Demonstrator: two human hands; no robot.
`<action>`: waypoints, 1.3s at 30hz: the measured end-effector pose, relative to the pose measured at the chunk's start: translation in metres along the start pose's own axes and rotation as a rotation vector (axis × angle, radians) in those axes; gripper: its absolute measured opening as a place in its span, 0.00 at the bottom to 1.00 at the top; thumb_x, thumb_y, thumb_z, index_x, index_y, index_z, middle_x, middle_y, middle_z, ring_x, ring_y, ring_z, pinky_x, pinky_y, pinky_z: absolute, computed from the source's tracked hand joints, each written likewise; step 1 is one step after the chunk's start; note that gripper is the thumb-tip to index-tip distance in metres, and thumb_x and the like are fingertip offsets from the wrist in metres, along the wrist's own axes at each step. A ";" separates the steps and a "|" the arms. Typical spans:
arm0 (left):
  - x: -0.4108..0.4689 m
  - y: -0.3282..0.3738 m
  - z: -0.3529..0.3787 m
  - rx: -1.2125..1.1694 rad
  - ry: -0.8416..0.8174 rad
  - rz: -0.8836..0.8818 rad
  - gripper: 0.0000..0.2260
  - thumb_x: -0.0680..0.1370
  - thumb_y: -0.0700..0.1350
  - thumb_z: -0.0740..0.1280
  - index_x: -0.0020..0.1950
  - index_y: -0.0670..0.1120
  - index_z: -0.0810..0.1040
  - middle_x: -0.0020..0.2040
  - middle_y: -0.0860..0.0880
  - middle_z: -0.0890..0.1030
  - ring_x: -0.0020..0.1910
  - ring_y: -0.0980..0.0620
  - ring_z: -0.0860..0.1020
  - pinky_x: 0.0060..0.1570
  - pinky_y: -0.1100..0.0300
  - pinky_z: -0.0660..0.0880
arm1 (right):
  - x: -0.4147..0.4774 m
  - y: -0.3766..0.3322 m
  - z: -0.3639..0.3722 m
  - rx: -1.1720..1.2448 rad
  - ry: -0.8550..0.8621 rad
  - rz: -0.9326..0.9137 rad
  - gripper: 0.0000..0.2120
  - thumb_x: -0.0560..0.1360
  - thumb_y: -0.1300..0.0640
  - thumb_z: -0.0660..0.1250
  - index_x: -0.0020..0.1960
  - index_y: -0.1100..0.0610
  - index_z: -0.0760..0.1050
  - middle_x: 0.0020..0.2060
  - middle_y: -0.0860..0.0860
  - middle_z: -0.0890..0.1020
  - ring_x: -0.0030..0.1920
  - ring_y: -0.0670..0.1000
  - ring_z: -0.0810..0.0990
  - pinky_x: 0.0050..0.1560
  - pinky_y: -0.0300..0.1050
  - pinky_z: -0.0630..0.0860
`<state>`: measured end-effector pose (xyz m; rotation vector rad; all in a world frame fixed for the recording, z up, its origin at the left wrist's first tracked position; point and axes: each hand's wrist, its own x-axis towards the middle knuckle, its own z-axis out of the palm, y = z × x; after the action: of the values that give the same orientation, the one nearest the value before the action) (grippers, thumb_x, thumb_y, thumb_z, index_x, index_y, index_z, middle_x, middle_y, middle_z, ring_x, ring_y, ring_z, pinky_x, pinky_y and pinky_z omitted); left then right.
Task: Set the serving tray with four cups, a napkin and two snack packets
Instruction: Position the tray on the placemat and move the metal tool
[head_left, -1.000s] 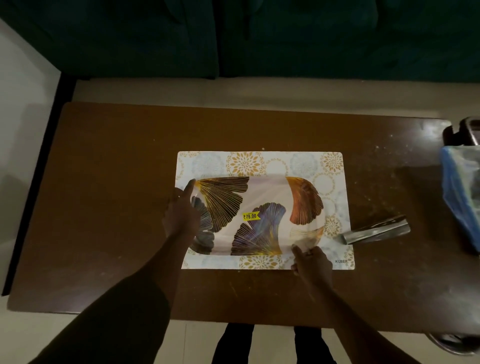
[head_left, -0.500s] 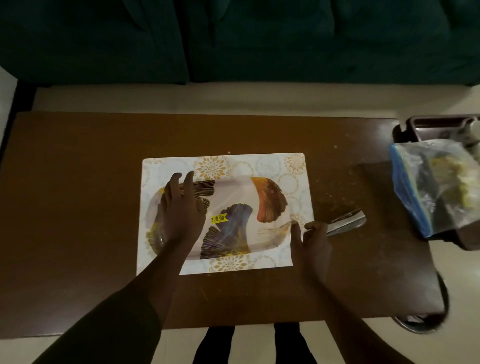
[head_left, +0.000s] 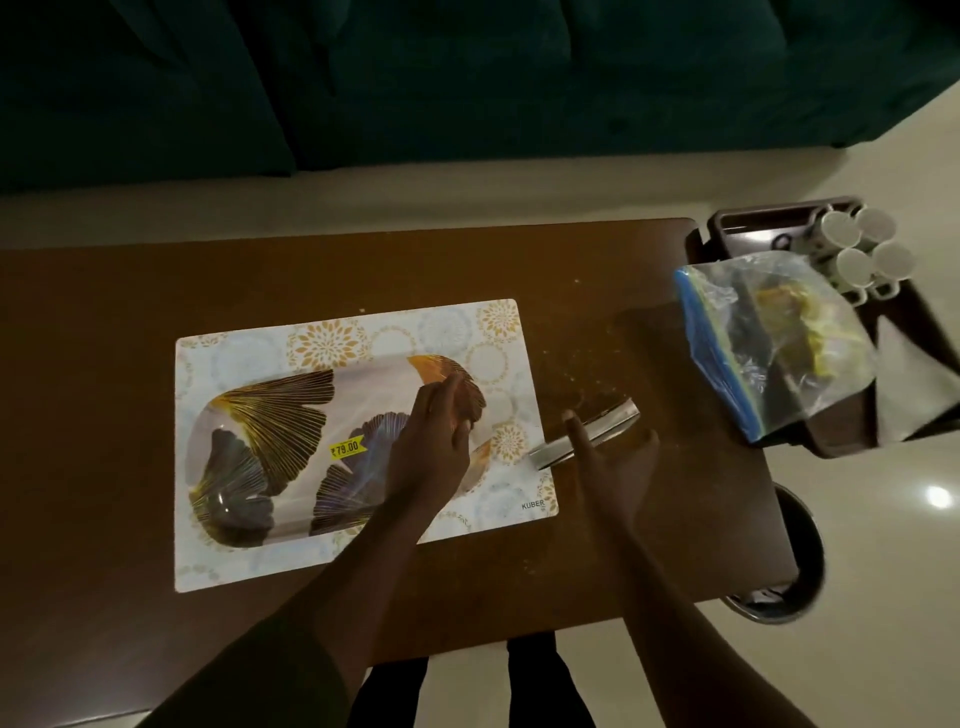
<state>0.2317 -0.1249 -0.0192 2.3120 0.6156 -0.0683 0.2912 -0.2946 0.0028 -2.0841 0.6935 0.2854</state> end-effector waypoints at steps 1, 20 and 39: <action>0.000 0.002 0.002 -0.006 -0.004 0.001 0.24 0.79 0.43 0.63 0.75 0.48 0.64 0.73 0.46 0.68 0.66 0.43 0.73 0.56 0.50 0.76 | 0.002 0.002 0.004 0.020 -0.037 -0.021 0.50 0.65 0.42 0.76 0.77 0.54 0.53 0.74 0.53 0.65 0.73 0.56 0.65 0.72 0.57 0.65; -0.005 0.000 0.002 0.015 -0.004 -0.029 0.23 0.79 0.41 0.63 0.75 0.46 0.64 0.71 0.44 0.69 0.66 0.42 0.73 0.57 0.50 0.75 | 0.022 0.002 0.013 -0.322 -0.316 -0.482 0.31 0.73 0.61 0.68 0.73 0.53 0.63 0.60 0.56 0.80 0.40 0.47 0.82 0.34 0.36 0.79; -0.007 -0.017 -0.011 -0.025 -0.012 -0.053 0.24 0.79 0.40 0.64 0.75 0.45 0.64 0.70 0.43 0.70 0.65 0.42 0.74 0.59 0.44 0.75 | 0.025 0.001 0.006 -0.355 -0.391 -0.441 0.38 0.72 0.46 0.69 0.77 0.51 0.54 0.68 0.55 0.74 0.53 0.55 0.83 0.48 0.56 0.83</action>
<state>0.2167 -0.1099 -0.0203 2.2696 0.6685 -0.0986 0.3113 -0.2995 -0.0123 -2.3502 -0.0613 0.5737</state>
